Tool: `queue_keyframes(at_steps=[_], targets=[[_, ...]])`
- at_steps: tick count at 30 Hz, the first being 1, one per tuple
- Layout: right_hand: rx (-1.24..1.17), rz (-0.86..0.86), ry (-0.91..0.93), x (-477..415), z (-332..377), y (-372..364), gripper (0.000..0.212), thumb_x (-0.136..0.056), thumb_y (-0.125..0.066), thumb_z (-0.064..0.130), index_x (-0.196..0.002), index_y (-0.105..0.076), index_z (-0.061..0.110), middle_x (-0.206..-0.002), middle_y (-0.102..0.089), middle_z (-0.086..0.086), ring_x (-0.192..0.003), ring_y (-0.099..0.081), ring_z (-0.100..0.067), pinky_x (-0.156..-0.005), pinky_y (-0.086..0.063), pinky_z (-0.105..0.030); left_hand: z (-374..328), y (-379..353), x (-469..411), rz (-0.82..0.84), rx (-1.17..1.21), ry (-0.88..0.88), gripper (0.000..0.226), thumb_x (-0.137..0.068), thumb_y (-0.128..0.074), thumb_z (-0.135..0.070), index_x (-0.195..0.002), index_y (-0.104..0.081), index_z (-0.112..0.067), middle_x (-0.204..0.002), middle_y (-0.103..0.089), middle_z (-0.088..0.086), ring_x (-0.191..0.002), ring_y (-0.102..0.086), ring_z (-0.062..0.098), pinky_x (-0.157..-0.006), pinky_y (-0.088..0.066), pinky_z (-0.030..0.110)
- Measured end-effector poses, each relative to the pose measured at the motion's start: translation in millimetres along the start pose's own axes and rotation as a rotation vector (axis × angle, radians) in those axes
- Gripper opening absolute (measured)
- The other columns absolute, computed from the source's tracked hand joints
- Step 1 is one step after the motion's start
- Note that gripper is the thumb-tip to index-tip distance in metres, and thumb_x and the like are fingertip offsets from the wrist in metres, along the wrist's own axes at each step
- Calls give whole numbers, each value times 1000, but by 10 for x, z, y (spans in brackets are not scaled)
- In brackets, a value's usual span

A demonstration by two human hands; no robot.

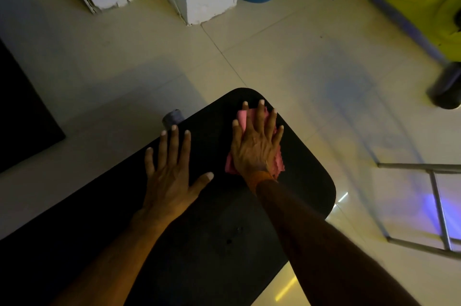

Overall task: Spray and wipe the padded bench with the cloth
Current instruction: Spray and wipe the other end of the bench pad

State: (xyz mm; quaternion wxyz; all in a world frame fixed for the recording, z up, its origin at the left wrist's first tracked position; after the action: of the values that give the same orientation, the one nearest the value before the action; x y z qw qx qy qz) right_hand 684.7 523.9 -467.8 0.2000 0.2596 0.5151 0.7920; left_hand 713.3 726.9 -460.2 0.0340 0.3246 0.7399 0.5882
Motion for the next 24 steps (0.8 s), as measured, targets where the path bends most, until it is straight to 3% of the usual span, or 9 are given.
queue_keyframes(at_steps=[2, 6, 10, 11, 14, 15, 19, 22, 24], targets=[[-17, -17, -53, -141, 42, 24, 62, -106, -12, 58, -164, 0, 37, -173, 14, 1, -157, 21, -30, -125, 5, -62, -1, -30, -19, 25, -14, -4, 107, -82, -13, -89, -158, 23, -23, -164, 36, 6, -152, 31, 26, -121, 13, 55], [105, 60, 276, -93, 42, 19, 63, -106, -8, 58, -164, 2, 36, -172, 14, -1, -157, 20, -29, -127, 8, -59, -2, -22, -13, 50, -15, -2, 105, -83, -10, -88, -156, 28, -23, -161, 41, 5, -149, 37, 25, -120, 17, 55], [21, -4, -25, -627, 27, 157, 61, -108, -14, 55, -164, -6, 34, -173, 4, -4, -159, 10, -32, -127, -1, -61, 3, -40, -36, 56, -33, 2, 106, -80, -2, -90, -155, 29, -22, -160, 43, 5, -148, 40, 25, -118, 19, 53], [29, 3, 23, -627, 148, 131, 61, -108, -16, 55, -164, -11, 33, -173, -2, -6, -159, 6, -34, -127, -2, -61, 9, -51, -46, 61, -36, 2, 108, -79, 0, -92, -156, 28, -22, -160, 43, 5, -148, 39, 25, -118, 18, 53], [133, 112, 499, -354, 256, 31, 61, -106, -19, 55, -163, -17, 34, -173, -7, -3, -159, 3, -32, -126, -5, -62, 20, -42, -42, 93, -42, 9, 122, -70, -2, -100, -156, 26, -18, -161, 41, 7, -149, 38, 27, -119, 16, 55], [159, 112, 537, -339, 122, 99, 61, -106, -17, 55, -163, -16, 35, -173, -6, -3, -159, 3, -32, -126, -7, -62, 10, -16, -38, 109, -35, 8, 128, -65, -6, -103, -156, 28, -18, -160, 42, 7, -148, 39, 28, -119, 16, 56], [43, 43, 98, -365, -208, 204, 61, -107, -15, 55, -164, -6, 34, -173, 6, -1, -159, 10, -31, -127, -1, -61, -12, 55, -58, 174, -34, 7, 143, -52, -23, -104, -152, 36, -21, -154, 51, 7, -144, 45, 29, -118, 18, 56], [132, 102, 407, 165, -92, 53, 62, -107, -17, 54, -164, -2, 34, -173, 6, 0, -159, 11, -29, -128, -3, -59, -31, 67, -40, 161, -49, 5, 139, -56, -23, -102, -153, 34, -21, -156, 48, 7, -146, 43, 29, -118, 17, 57], [182, 96, 453, 242, -309, 141, 63, -105, -18, 54, -164, -4, 35, -173, 3, 2, -159, 7, -29, -126, -8, -62, -72, 62, 49, 130, -54, -25, 133, -63, -23, -100, -156, 28, -19, -160, 43, 8, -148, 39, 29, -121, 15, 60]])
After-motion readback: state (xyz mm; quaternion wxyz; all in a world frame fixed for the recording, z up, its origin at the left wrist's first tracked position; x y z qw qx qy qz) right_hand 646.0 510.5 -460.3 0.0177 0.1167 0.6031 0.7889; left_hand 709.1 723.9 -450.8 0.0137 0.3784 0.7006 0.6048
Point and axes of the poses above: each hand's wrist, its own x-axis away from the middle knuckle, its own y-axis out of the back of the hand, z = x × y, the point moved 3 cm from there along -x, towards the middle knuckle
